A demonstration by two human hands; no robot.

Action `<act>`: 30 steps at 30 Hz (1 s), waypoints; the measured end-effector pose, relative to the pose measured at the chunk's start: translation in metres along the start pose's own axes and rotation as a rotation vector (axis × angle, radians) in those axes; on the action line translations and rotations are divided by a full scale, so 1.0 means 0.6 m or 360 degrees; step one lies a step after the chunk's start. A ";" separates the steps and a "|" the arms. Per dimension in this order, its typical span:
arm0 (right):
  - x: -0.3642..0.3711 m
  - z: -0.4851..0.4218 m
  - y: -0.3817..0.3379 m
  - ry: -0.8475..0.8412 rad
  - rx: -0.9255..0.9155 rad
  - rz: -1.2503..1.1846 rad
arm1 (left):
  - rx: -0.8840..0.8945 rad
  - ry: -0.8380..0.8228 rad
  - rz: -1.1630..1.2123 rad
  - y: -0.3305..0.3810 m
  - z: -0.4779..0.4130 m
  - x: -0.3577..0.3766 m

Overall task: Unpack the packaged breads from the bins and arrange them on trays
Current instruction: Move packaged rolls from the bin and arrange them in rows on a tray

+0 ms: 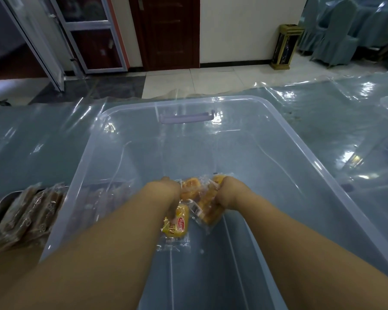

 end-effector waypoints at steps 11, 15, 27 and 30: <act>-0.089 0.077 -0.014 0.0281 -0.0051 0.0479 | 0.0126 0.0199 0.0232 -0.001 0.095 -0.055; -0.128 0.154 -0.022 0.0483 -0.0041 0.0437 | 0.0208 0.0537 0.0403 -0.018 0.175 -0.083; -0.188 0.388 -0.104 0.1512 -0.0544 -0.0403 | 0.0649 0.1810 0.1023 -0.154 0.474 -0.101; -0.170 0.441 -0.153 0.1510 -0.0723 -0.0573 | 0.0715 0.1990 0.1186 -0.208 0.532 -0.067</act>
Point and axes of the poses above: each hand's wrist, its own z-axis away from the middle knuckle, its own x-axis out of the palm, y = z × x, the point moved 1 cm from there along -z, towards the middle knuckle, and after that the axes turned 15 degrees about z, right-handed, at the moved point
